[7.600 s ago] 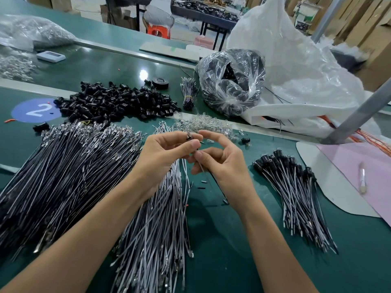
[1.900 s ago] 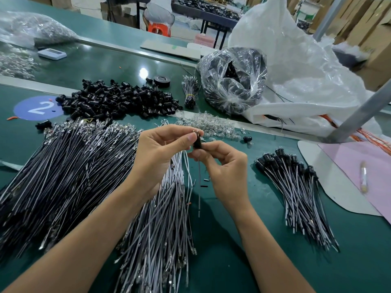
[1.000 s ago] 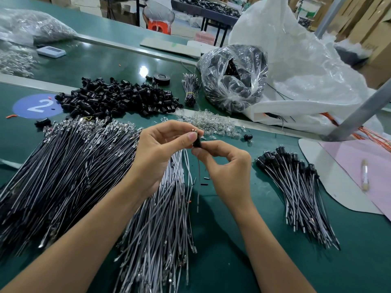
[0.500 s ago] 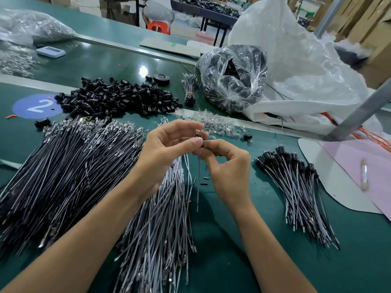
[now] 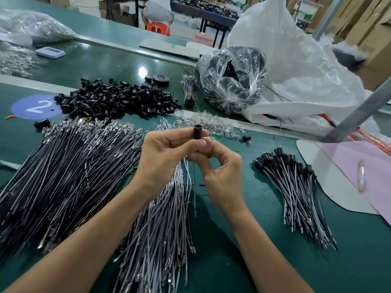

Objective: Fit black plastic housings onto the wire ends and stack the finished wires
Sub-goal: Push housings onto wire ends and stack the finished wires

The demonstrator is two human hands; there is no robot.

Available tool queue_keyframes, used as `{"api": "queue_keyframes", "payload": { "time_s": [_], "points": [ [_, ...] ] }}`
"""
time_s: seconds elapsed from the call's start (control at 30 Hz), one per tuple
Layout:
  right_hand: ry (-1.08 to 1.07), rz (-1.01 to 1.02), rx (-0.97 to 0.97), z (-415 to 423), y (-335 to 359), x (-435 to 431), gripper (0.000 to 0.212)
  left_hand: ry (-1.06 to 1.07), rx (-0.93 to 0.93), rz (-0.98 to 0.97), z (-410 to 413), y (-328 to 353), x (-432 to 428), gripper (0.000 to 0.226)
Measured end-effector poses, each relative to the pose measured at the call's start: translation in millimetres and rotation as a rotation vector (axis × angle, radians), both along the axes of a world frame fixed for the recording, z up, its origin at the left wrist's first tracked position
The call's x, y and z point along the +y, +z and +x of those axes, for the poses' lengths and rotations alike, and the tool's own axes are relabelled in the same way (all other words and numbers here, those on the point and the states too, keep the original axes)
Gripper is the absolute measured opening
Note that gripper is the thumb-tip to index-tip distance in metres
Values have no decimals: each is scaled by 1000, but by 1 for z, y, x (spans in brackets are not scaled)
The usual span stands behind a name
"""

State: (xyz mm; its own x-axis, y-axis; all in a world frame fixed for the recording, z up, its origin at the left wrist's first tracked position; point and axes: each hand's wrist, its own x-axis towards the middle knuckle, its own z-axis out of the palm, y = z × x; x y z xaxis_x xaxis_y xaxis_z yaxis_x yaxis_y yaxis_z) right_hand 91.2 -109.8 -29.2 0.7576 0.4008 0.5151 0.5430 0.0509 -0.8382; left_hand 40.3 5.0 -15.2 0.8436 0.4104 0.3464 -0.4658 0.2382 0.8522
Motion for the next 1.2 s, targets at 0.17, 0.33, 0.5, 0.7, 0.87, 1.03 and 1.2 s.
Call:
{"api": "queue_keyframes", "payload": {
  "time_s": [0.17, 0.33, 0.5, 0.7, 0.87, 1.03, 1.2],
  "points": [
    [21, -13, -4, -5, 0, 5, 20, 24, 16, -62, -1, -1, 1, 17],
    [-73, -59, -28, -7, -7, 3, 11, 19, 115, -181, 1, -1, 5, 23],
    [-306, -117, -82, 18, -2, -6, 14, 11, 245, -390, 1, -2, 27, 15],
    [-328, -624, -124, 51, -9, -11, 60, 14, 471, -122, 4, -7, 28, 27],
    [-285, -833, -139, 84, -12, 0, 55, 41, 506, 32, 3, -10, 27, 17],
    [-342, -891, -221, 101, -10, 6, 13, 44, 491, 140, 4, -12, 24, 13],
    [-294, -548, -98, 84, 6, -2, 6, 25, 475, 181, 7, -14, 23, 15]
  ]
}}
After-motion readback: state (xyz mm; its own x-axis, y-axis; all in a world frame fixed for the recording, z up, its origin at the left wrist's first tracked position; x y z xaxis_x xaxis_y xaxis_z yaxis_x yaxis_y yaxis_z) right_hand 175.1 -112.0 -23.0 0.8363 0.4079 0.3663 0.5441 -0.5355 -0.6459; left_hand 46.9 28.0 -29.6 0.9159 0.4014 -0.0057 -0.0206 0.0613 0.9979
